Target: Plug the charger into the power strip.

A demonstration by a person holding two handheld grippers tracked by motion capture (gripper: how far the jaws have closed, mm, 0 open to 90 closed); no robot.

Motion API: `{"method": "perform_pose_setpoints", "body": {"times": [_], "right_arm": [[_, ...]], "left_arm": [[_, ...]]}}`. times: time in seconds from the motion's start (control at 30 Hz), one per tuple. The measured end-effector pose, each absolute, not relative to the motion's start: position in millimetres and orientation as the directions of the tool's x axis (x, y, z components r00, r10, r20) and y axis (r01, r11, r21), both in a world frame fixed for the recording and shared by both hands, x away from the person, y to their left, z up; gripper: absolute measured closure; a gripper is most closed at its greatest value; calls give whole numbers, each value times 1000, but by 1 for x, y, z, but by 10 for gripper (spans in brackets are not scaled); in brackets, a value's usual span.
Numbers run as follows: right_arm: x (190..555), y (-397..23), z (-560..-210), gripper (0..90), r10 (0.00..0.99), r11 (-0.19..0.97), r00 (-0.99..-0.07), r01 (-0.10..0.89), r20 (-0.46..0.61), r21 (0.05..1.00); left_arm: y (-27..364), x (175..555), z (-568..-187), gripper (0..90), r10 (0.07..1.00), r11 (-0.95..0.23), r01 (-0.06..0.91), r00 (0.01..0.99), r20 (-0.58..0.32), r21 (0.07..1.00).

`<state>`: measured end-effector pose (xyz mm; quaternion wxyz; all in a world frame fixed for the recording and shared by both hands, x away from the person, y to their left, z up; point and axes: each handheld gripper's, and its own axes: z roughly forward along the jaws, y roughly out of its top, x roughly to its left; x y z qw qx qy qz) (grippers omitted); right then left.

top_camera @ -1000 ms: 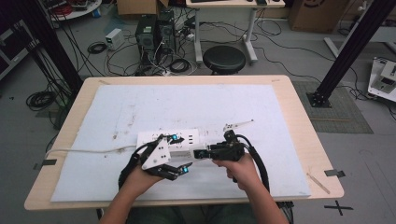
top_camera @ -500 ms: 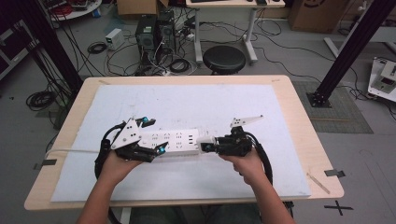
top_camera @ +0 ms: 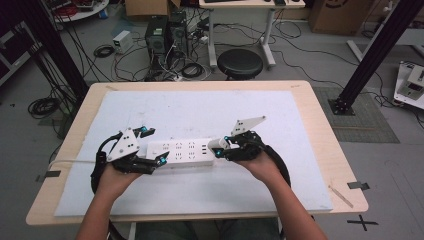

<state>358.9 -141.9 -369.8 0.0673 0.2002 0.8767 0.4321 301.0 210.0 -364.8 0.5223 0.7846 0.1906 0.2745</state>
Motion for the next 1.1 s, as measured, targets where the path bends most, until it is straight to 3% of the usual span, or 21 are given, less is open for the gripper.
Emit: {"method": "perform_pose_setpoints", "body": {"times": [0.43,1.1], "right_arm": [[385,-114,-345,632,242,766,-968,146,-70,626],[428,-53,-341,632,44,913,-998,20,-49,408]], "left_arm": [[232,289,-373,173,603,-396,29,762,236,918],[260,279,-381,173,637,-406,65,736,231,912]]}}
